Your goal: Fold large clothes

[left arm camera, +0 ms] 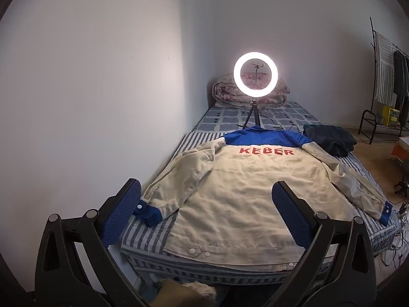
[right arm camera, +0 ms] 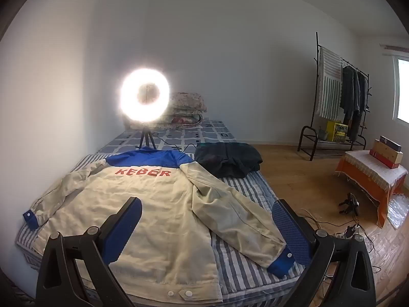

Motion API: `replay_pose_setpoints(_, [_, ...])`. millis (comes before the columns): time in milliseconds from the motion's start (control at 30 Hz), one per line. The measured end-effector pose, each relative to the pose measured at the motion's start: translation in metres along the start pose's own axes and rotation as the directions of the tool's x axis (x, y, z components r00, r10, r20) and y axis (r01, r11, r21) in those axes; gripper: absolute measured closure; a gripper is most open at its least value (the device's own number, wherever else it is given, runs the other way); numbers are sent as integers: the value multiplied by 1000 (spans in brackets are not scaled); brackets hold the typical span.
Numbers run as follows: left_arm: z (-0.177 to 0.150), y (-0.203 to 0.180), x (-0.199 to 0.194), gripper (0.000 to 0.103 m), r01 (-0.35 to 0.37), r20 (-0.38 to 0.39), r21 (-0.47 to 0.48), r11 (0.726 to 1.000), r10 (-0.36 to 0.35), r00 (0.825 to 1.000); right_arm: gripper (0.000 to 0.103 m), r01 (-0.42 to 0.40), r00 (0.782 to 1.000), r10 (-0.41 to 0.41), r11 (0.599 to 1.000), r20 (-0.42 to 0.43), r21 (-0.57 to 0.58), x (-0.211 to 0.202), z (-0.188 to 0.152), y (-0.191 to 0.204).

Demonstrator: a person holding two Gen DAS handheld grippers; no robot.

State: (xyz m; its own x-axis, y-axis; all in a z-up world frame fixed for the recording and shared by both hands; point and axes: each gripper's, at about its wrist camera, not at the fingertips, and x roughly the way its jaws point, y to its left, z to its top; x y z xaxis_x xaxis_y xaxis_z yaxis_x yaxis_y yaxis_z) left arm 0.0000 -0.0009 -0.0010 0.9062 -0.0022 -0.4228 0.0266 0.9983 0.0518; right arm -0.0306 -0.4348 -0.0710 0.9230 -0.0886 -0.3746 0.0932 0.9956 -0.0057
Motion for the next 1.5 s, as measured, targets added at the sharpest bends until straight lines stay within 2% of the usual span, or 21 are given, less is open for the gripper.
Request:
replay_pose_setpoints(433, [4,-6,-3,0,-8,18,-7,1000,8,1000,0,-4,1000,4,1000,-3,9,-3,1,-1])
replay_pose_setpoints(900, [15,12,-5,0,-5,44,-20,1000,6,999,0,-5,1000,5,1000,2,9,-7,3,-3])
replay_pose_setpoints(1500, [17,8,-11,0,-18,68,-12,1000,19,998,0,0,1000,0,1000,4,6,-5,7,0])
